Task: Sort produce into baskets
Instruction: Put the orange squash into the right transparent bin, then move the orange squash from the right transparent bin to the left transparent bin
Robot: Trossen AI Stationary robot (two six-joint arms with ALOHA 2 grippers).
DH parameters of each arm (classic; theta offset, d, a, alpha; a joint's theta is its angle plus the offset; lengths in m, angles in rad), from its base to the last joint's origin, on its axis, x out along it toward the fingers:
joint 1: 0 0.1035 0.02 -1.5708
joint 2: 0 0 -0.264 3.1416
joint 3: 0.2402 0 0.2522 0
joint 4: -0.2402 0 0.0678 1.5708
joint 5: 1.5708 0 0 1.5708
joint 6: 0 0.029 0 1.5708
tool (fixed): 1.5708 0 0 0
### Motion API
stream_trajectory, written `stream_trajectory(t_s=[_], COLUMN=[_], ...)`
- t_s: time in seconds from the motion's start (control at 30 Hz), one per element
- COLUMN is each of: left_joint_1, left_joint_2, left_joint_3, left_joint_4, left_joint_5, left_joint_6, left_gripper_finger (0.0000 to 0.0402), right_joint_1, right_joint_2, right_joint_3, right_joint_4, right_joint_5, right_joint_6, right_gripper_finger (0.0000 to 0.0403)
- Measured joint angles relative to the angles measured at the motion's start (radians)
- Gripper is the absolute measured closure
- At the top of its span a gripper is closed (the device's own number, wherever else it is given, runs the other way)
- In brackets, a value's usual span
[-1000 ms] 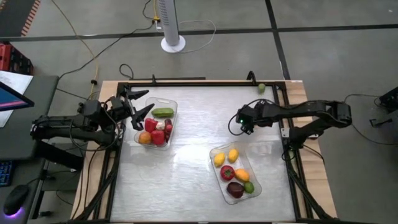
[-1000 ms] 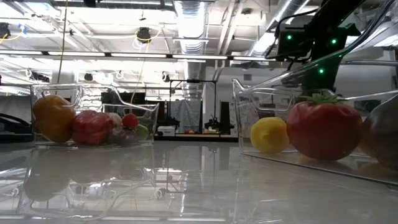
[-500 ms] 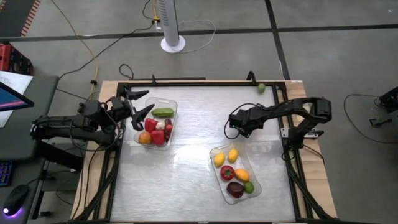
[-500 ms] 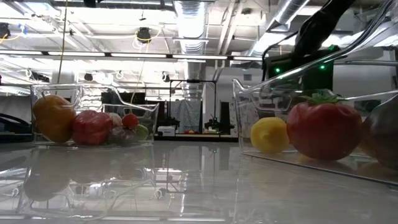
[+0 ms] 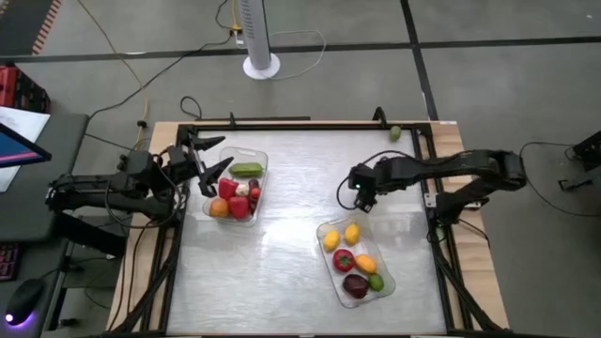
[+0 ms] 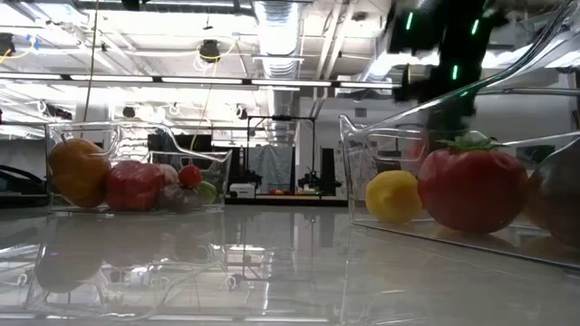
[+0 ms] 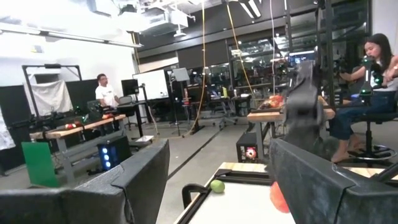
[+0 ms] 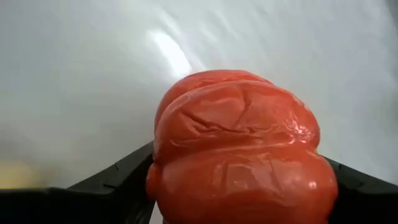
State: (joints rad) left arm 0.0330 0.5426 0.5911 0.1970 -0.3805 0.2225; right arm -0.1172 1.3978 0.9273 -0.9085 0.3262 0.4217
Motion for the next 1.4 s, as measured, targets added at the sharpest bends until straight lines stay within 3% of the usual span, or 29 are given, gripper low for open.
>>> stream_trajectory(t_s=[0.13, 0.37, 0.53, 0.7, 0.87, 1.0, 1.17, 1.4], left_joint_1=[0.0, 0.0, 0.0, 0.0, 0.0, 0.0, 0.0, 0.0], left_joint_2=[0.0, 0.0, 0.0, 0.0, 0.0, 0.0, 0.0, 0.0], left_joint_3=[0.0, 0.0, 0.0, 0.0, 0.0, 0.0, 0.0, 0.0], left_joint_4=[0.0, 0.002, 0.004, 0.004, 0.005, 0.004, 0.003, -0.005], left_joint_5=[0.0, 0.0, 0.0, 0.0, 0.0, 0.002, 0.007, 0.008], left_joint_6=[0.0, -0.008, -0.018, -0.025, -0.032, -0.044, -0.048, -0.062], left_gripper_finger=[0.0136, 0.0136, 0.0136, 0.0136, 0.0136, 0.0136, 0.0136, 0.0136], right_joint_1=[0.107, 0.304, 0.385, 0.422, 0.448, 0.439, 0.413, 0.285], right_joint_2=[-0.123, -0.281, -0.272, -0.214, -0.165, -0.161, -0.174, -0.177], right_joint_3=[0.074, 0.115, 0.114, 0.113, 0.113, 0.113, 0.114, 0.1], right_joint_4=[-0.011, 0.098, 0.156, 0.2, 0.196, 0.167, 0.08, -0.045], right_joint_5=[-0.09, -0.135, -0.136, -0.245, -0.256, -0.209, 0.009, 0.147], right_joint_6=[0.013, 0.024, 0.028, 0.075, 0.13, 0.157, 0.149, 0.137], right_gripper_finger=[0.0085, 0.008, 0.0056, 0.0038, 0.0031, 0.0031, 0.0032, 0.0033])
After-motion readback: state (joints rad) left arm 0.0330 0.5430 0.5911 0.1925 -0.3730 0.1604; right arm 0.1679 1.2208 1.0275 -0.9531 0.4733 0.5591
